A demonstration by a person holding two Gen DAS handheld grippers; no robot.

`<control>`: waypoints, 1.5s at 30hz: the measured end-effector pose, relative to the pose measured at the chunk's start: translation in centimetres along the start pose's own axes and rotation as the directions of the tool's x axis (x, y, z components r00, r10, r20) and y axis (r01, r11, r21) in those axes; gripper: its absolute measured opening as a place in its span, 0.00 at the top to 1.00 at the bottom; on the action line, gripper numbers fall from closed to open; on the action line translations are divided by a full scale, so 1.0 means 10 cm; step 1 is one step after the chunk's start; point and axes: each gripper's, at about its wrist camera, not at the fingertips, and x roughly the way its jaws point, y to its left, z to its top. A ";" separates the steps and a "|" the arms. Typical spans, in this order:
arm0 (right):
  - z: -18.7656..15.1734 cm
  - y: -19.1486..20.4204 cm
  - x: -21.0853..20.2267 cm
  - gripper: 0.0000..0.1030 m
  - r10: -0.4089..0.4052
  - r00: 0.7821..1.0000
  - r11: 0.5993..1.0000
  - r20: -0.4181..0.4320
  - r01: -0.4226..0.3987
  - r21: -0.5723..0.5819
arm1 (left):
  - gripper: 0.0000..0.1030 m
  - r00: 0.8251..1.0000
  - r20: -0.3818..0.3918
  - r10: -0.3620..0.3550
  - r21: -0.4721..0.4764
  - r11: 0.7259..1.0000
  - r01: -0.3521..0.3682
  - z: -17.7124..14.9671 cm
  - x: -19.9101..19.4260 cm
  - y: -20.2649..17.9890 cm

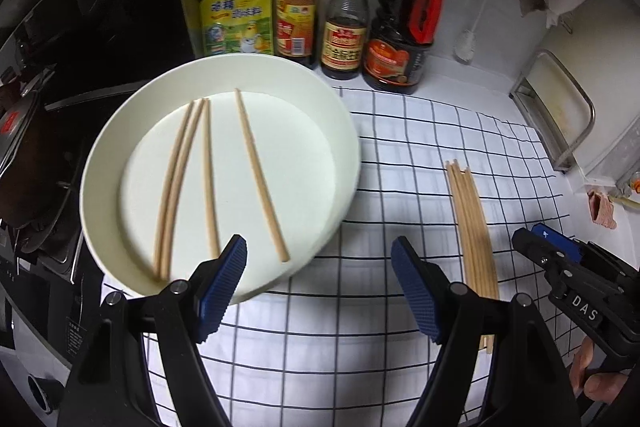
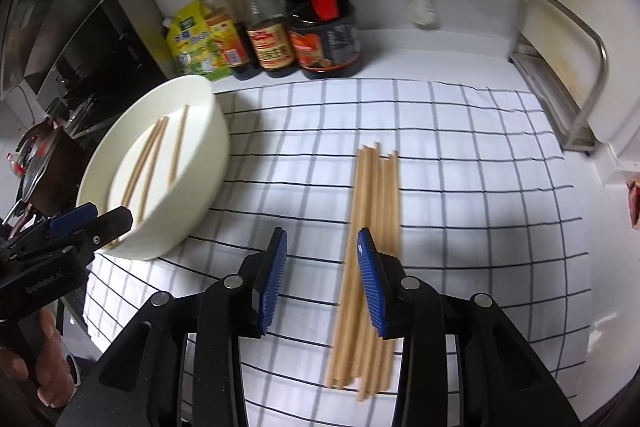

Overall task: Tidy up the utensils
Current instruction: 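Move both open tools back over the remaining chopsticks, then lower both tools to the chopstick row and separate one chopstick from it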

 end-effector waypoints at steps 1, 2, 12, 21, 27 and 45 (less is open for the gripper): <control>-0.02 -0.06 0.00 0.66 -0.008 1.000 1.000 0.001 0.008 0.004 | 0.29 1.000 -0.004 -0.005 0.008 1.000 0.005 0.00 0.02 -0.06; -0.03 -0.10 0.01 0.66 -0.013 1.000 1.000 0.001 0.013 0.007 | 0.29 1.000 -0.006 -0.010 0.014 1.000 0.010 0.00 0.04 -0.10; -0.23 -0.49 0.29 0.65 -0.057 0.997 0.998 -0.047 0.059 0.024 | 0.29 0.998 -0.031 -0.056 0.068 0.996 0.058 -0.07 0.24 -0.55; -0.34 -0.54 0.52 0.65 -0.075 0.995 0.997 -0.068 0.075 -0.008 | 0.29 0.995 -0.063 -0.083 0.102 0.991 0.089 -0.16 0.43 -0.77; -0.39 -0.54 0.59 0.64 -0.078 0.994 0.997 -0.075 0.076 -0.018 | 0.29 0.994 -0.073 -0.080 0.116 0.989 0.089 -0.24 0.51 -0.84; -0.52 -0.65 0.57 0.65 -0.130 0.990 0.991 -0.059 0.128 -0.039 | 0.29 0.989 -0.105 -0.103 0.106 0.988 0.114 -0.41 0.65 -0.95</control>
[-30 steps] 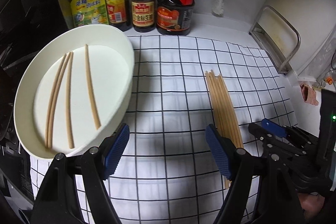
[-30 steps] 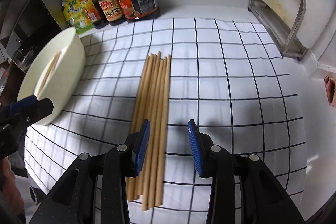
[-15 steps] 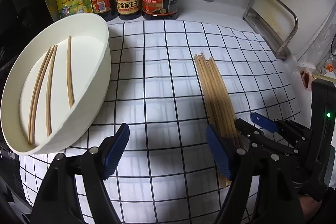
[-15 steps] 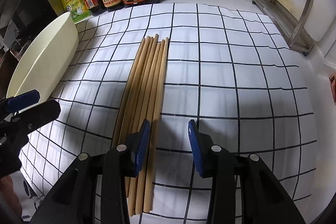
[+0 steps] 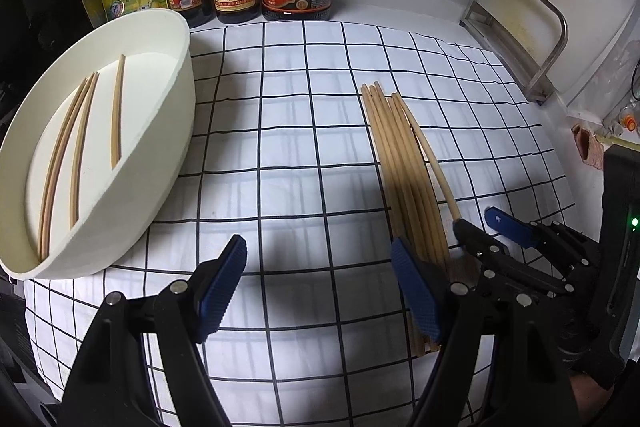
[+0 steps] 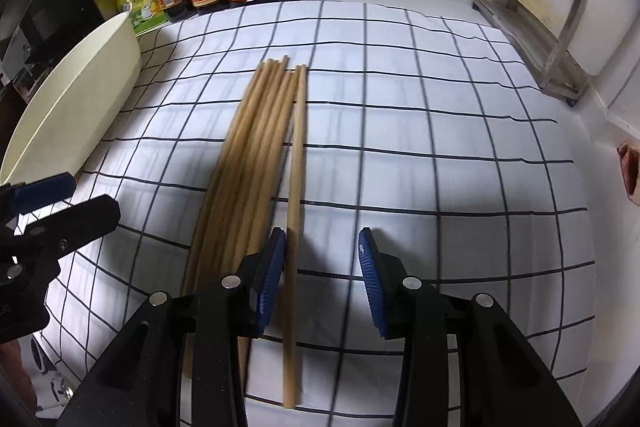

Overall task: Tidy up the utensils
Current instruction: 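Lower both tools to the chopstick row and separate one chopstick from it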

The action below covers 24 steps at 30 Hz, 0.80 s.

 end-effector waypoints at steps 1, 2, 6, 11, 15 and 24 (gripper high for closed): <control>0.00 -0.03 0.00 0.65 -0.004 1.000 1.000 0.002 0.004 0.003 | 0.29 1.000 0.001 -0.003 -0.001 1.000 0.003 0.00 0.01 -0.02; 0.00 -0.06 0.00 0.65 -0.008 1.000 1.000 0.003 0.008 0.005 | 0.29 1.000 0.002 -0.005 -0.001 1.000 0.005 -0.01 0.03 -0.04; -0.01 -0.17 -0.01 0.65 -0.019 1.000 1.000 0.011 0.019 0.013 | 0.29 1.000 -0.002 -0.006 0.000 1.000 0.006 -0.02 0.12 -0.11; -0.01 -0.34 -0.03 0.65 -0.036 0.999 0.999 0.018 0.036 0.036 | 0.29 1.000 -0.009 -0.011 0.001 1.000 0.011 -0.03 0.25 -0.20; -0.02 -0.44 -0.05 0.65 -0.031 0.999 0.998 0.024 0.030 0.052 | 0.29 1.000 -0.028 -0.004 -0.018 1.000 0.003 -0.04 0.34 -0.19; -0.03 -0.40 -0.05 0.65 -0.015 0.999 0.999 0.038 0.013 0.035 | 0.29 0.999 -0.037 0.014 -0.011 1.000 -0.015 -0.04 0.42 -0.21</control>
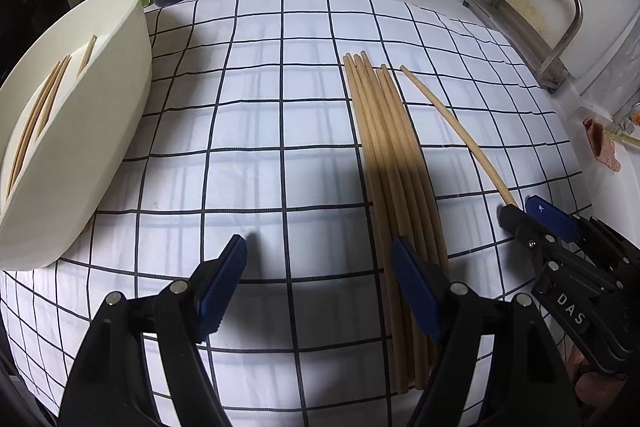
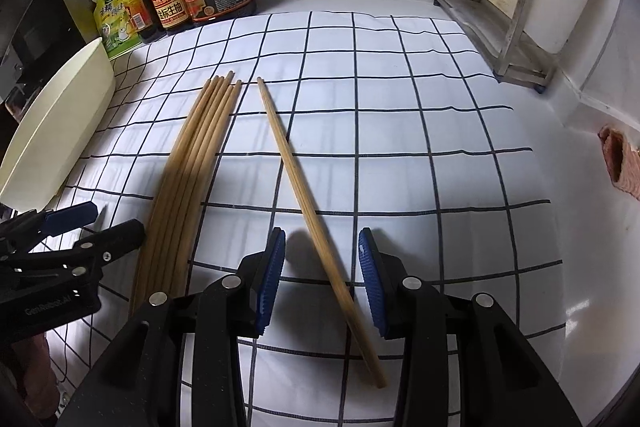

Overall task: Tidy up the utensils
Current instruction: 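Lower both tools to the chopstick row and separate one chopstick from it, then close the left tool on one chopstick while the right tool grasps another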

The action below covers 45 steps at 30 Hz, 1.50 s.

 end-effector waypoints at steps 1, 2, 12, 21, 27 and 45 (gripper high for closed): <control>0.00 0.00 0.00 0.65 -0.002 1.000 1.000 0.002 0.002 -0.002 | 0.28 1.000 0.001 -0.002 -0.001 1.000 0.002 0.00 0.01 0.00; 0.01 0.00 0.00 0.65 -0.001 1.000 1.000 0.002 0.001 -0.003 | 0.28 1.000 0.005 0.000 -0.001 1.000 0.000 0.00 0.01 0.00; 0.03 0.02 0.04 0.65 -0.003 1.000 1.000 -0.001 0.003 -0.019 | 0.25 0.999 0.013 0.030 0.010 1.000 -0.030 0.01 0.04 -0.03; 0.05 0.02 0.05 0.65 -0.008 1.000 0.999 -0.003 0.008 -0.037 | 0.22 0.999 0.010 0.051 0.008 0.999 -0.051 0.06 0.07 -0.03; 0.06 0.01 0.05 0.65 -0.008 1.000 0.999 -0.004 0.008 -0.038 | 0.19 0.998 0.011 0.067 0.001 0.998 -0.067 0.03 0.06 0.02; 0.07 0.00 0.06 0.64 -0.014 1.000 0.998 -0.001 0.014 -0.053 | 0.18 0.993 -0.010 0.116 -0.009 0.993 -0.116 0.06 0.10 0.06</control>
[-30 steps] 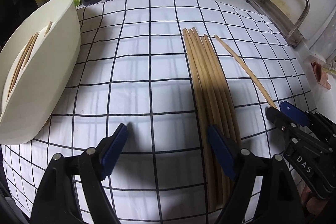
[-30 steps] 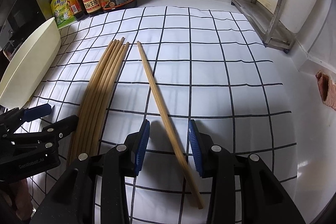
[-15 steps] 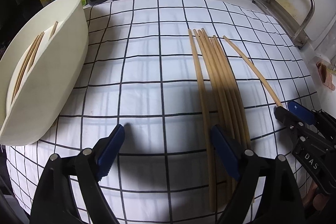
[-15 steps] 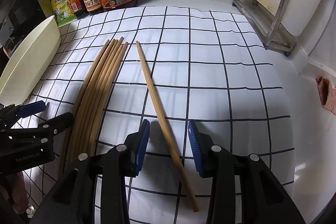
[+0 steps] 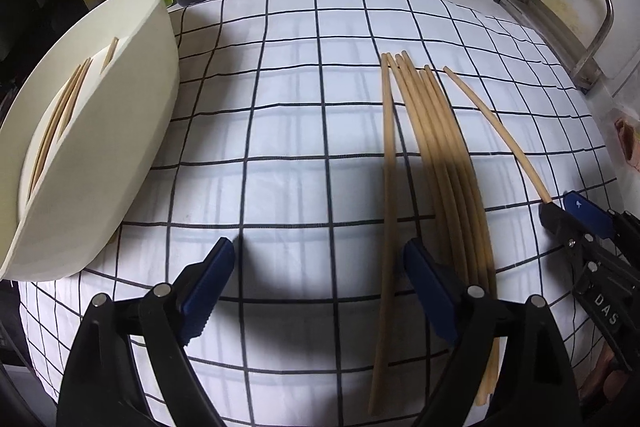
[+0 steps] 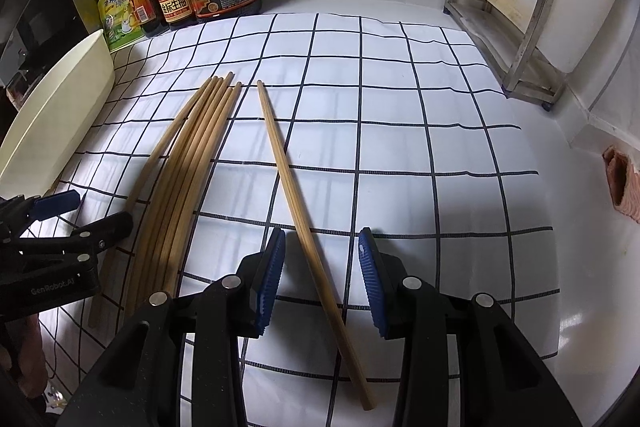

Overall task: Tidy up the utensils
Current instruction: 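Close the left tool on one chopstick while the right tool grasps another, then carry the chopstick in the left tool over the bowl while the right tool carries its own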

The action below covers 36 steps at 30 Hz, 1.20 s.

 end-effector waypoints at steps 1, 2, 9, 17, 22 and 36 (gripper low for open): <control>0.00 0.01 0.00 0.64 -0.005 1.000 1.000 0.001 0.005 -0.010 | 0.18 1.000 0.003 0.001 0.004 1.000 -0.001 0.01 0.01 -0.02; 0.00 0.02 0.01 0.64 -0.011 1.000 1.000 0.003 0.011 -0.019 | 0.18 1.000 0.007 0.002 0.009 1.000 -0.002 0.02 0.01 -0.04; 0.02 0.08 0.04 0.64 -0.013 1.000 0.998 0.021 0.014 -0.067 | 0.18 1.000 0.019 -0.006 0.013 1.000 0.005 0.05 0.04 -0.07; 0.06 0.14 0.06 0.69 0.011 1.000 0.995 0.020 -0.009 -0.097 | 0.47 0.999 0.033 -0.040 0.052 0.998 0.038 0.05 -0.01 -0.14; 0.06 0.23 0.06 0.93 0.021 1.000 0.991 0.015 -0.019 -0.136 | 0.85 0.997 0.036 -0.064 0.073 0.995 0.061 0.06 -0.04 -0.18; 0.11 0.27 -0.15 0.94 0.081 0.997 0.996 0.019 -0.080 -0.029 | 0.93 0.990 -0.010 -0.141 0.055 0.988 0.141 0.11 -0.16 -0.06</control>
